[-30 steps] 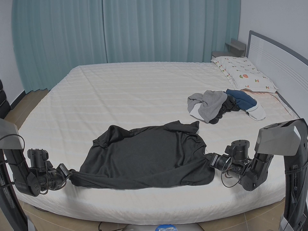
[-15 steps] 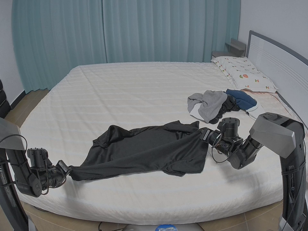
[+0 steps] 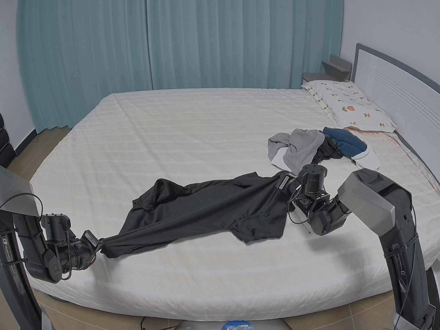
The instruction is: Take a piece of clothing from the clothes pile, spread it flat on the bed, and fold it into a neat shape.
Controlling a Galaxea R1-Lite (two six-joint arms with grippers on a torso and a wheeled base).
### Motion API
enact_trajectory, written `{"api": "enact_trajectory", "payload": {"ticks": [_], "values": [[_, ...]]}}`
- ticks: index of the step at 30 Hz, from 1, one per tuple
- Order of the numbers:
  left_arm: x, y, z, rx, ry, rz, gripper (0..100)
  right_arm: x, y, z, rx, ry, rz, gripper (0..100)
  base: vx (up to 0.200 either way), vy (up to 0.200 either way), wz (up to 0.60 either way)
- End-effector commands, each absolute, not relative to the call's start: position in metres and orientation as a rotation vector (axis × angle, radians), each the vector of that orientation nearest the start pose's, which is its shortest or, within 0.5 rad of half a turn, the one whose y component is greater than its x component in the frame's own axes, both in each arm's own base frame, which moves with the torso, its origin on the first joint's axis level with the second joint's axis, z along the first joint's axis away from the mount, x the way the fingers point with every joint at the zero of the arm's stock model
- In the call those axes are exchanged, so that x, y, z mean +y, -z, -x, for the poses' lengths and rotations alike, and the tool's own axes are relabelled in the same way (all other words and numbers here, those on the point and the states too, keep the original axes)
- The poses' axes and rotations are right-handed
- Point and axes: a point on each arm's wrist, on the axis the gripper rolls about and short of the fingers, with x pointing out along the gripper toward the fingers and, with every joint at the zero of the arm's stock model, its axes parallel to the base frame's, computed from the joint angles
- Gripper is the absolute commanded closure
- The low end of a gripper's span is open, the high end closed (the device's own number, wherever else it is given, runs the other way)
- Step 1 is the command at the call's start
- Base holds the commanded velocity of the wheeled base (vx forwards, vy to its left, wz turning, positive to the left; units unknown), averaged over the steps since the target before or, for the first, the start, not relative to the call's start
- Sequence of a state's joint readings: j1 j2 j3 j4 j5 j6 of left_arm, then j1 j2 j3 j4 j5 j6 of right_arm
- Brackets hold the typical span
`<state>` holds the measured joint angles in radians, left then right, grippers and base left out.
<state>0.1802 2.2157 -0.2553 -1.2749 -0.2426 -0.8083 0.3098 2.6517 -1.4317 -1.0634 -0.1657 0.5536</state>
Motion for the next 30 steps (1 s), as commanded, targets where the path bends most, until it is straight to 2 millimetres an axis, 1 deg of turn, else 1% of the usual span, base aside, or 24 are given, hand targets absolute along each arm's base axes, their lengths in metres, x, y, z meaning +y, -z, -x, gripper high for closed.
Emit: {"api": "enact_trajectory", "payload": {"ticks": [1, 2, 3, 4, 8, 10, 12, 15, 18, 19, 21, 22, 23, 25, 26, 30], "values": [[0.041, 0.017, -0.258, 0.675, -0.219, 0.922, 100, 0.149, 0.04, -0.483, 0.199, -0.064, -0.508, 100, 0.0, 0.0, 0.0], [0.041, 0.017, -0.258, 0.676, -0.22, 0.922, 100, 0.148, 0.044, -0.483, 0.206, -0.06, -0.506, 100, 0.0, 0.0, 0.0], [0.041, 0.017, -0.258, 0.676, -0.221, 0.924, 100, 0.149, 0.046, -0.483, 0.209, -0.06, -0.505, 0, 0.0, 0.0, 0.0], [0.041, 0.017, -0.258, 0.676, -0.221, 0.924, 100, 0.149, 0.048, -0.482, 0.215, -0.058, -0.503, 0, 0.0, 0.0, 0.0], [0.041, 0.017, -0.257, 0.676, -0.22, 0.922, 100, 0.146, 0.046, -0.482, 0.23, -0.045, -0.5, 0, 0.0, 0.0, 0.0], [0.041, 0.017, -0.257, 0.676, -0.221, 0.924, 100, 0.139, 0.037, -0.478, 0.231, -0.037, -0.502, 0, 0.0, 0.0, 0.0], [0.041, 0.017, -0.257, 0.678, -0.221, 0.923, 100, 0.132, 0.021, -0.472, 0.233, -0.039, -0.508, 0, 0.0, 0.0, 0.0], [0.041, 0.017, -0.257, 0.678, -0.221, 0.923, 100, 0.121, 0.007, -0.462, 0.254, -0.045, -0.515, 0, 0.0, 0.0, 0.0], [0.041, 0.017, -0.257, 0.677, -0.219, 0.923, 100, 0.112, 0.0, -0.452, 0.281, -0.048, -0.518, 0, 0.0, 0.0, 0.0], [0.041, 0.017, -0.257, 0.677, -0.219, 0.923, 100, 0.107, -0.003, -0.44, 0.314, -0.067, -0.529, 0, 0.0, 0.0, 0.0], [0.041, 0.017, -0.257, 0.678, -0.219, 0.922, 100, 0.106, -0.008, -0.422, 0.375, -0.121, -0.562, 0, 0.0, 0.0, 0.0], [0.041, 0.017, -0.257, 0.678, -0.219, 0.922, 100, 0.106, -0.008, -0.422, 0.375, -0.121, -0.562, 0, 0.0, 0.0, 0.0], [0.041, 0.017, -0.257, 0.68, -0.219, 0.922, 100, 0.106, -0.014, -0.408, 0.431, -0.174, -0.574, 0, 0.0, 0.0, 0.0], [0.041, 0.017, -0.257, 0.677, -0.218, 0.92, 100, 0.105, -0.015, -0.397, 0.475, -0.217, -0.579, 0, 0.0, 0.0, 0.0], [0.041, 0.017, -0.257, 0.678, -0.218, 0.92, 100, 0.105, -0.015, -0.395, 0.484, -0.225, -0.58, 0, 0.0, 0.0, 0.0], [0.041, 0.017, -0.257, 0.678, -0.218, 0.92, 100, 0.12, 0.002, -0.381, 0.566, -0.249, -0.564, 0, 0.0, 0.0, 0.0]]}}
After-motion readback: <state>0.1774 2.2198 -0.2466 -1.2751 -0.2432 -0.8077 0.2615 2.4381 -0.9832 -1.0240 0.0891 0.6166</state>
